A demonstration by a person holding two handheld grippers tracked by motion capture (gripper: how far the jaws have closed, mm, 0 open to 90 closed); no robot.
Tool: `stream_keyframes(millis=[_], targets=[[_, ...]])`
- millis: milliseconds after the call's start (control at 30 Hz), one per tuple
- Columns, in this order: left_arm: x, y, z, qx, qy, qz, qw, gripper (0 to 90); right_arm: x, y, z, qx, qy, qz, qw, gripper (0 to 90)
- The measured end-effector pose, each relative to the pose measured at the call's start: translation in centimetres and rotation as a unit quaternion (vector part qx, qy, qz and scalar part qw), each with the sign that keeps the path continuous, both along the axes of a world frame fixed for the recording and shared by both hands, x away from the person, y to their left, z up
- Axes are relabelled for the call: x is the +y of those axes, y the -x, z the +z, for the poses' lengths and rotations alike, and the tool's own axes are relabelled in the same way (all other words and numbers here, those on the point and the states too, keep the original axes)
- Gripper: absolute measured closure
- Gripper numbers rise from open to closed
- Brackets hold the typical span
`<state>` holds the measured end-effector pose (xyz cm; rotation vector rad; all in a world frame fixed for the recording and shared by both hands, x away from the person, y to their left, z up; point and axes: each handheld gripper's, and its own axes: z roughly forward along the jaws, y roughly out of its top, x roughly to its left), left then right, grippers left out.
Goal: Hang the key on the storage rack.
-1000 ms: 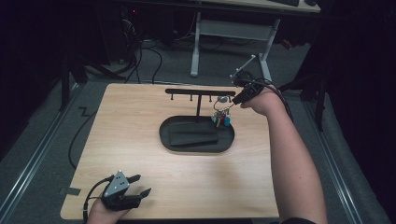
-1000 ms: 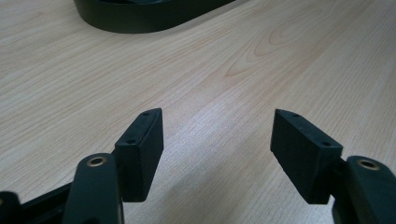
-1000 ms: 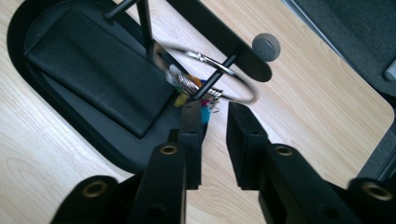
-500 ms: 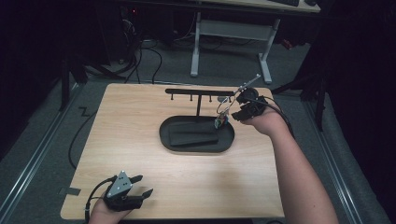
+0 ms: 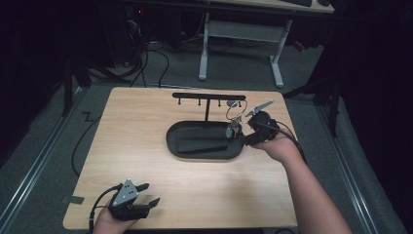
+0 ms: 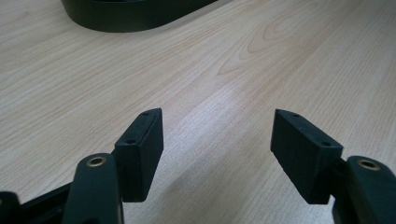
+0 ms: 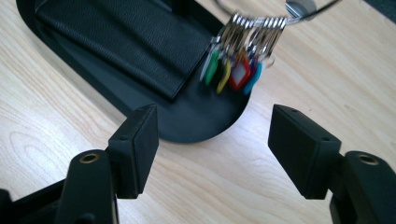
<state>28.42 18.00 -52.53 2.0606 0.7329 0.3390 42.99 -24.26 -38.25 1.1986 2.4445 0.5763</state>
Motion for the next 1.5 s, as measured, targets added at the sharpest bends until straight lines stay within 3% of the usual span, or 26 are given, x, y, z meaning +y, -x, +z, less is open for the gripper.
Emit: stream_keyframes(millis=[133, 233, 467, 733, 900, 1000, 1033, 1067, 1100, 1133, 1200, 1267, 1367, 1500], targets=[[0.0, 0.0, 0.0, 0.000, 0.000, 0.000, 1.0000, 35.0, 0.1, 0.9, -0.9, -0.005, -0.009, -0.002, 0.9999, 32.1], [0.0, 0.0, 0.0, 0.001, -0.001, 0.000, 1.0000, 35.0, 0.2, 2.2, -2.4, -0.023, -0.011, -0.007, 0.9996, 29.1], [-0.1, 0.0, -0.1, 0.002, -0.003, -0.001, 1.0000, 35.0, 0.4, 4.9, -5.7, -0.040, -0.026, -0.007, 0.9989, 27.3], [-0.2, 0.0, -0.2, 0.004, -0.007, -0.002, 1.0000, 35.0, 0.0, 8.0, -8.7, -0.073, -0.068, -0.013, 0.9949, 26.1], [-0.2, 0.0, -0.3, 0.006, -0.006, -0.001, 1.0000, 35.0, -0.3, 10.0, -10.2, -0.101, -0.097, -0.019, 0.9900, 24.3], [-0.3, 0.0, -0.3, 0.008, -0.005, -0.002, 1.0000, 35.0, -0.5, 12.5, -12.0, -0.132, -0.122, -0.026, 0.9834, 23.1], [-0.3, 0.0, -0.3, 0.008, -0.005, -0.002, 1.0000, 35.0, -0.5, 12.5, -12.0, -0.132, -0.122, -0.026, 0.9834, 23.1], [-0.3, 0.0, -0.3, 0.010, -0.003, -0.001, 0.9999, 35.0, -0.7, 15.0, -13.2, -0.185, -0.148, -0.050, 0.9702, 27.6], [-0.3, 0.0, -0.3, 0.010, -0.003, -0.001, 0.9999, 35.0, -0.5, 15.4, -13.3, -0.176, -0.149, -0.048, 0.9719, 25.6], [-0.3, 0.2, -0.3, 0.008, -0.001, -0.002, 1.0000, 35.0, -0.3, 15.7, -13.3, -0.155, -0.157, -0.025, 0.9750, 22.1], [-0.3, 0.4, -0.3, 0.007, -0.006, -0.004, 0.9999, 35.1, -0.2, 15.9, -13.3, -0.155, -0.154, -0.016, 0.9756, 22.5], [-0.1, 0.5, -0.3, 0.007, -0.006, -0.002, 1.0000, 35.3, -0.3, 16.0, -13.5, -0.148, -0.169, -0.032, 0.9739, 23.2], [0.1, 0.6, -0.2, 0.006, 0.000, 0.003, 1.0000, 35.7, 0.0, 15.7, -13.3, -0.157, -0.155, -0.026, 0.9749, 23.1], [0.4, 0.5, -0.2, 0.013, 0.001, 0.005, 0.9999, 36.5, 0.2, 15.7, -13.4, -0.156, -0.159, -0.024, 0.9747, 23.2]])
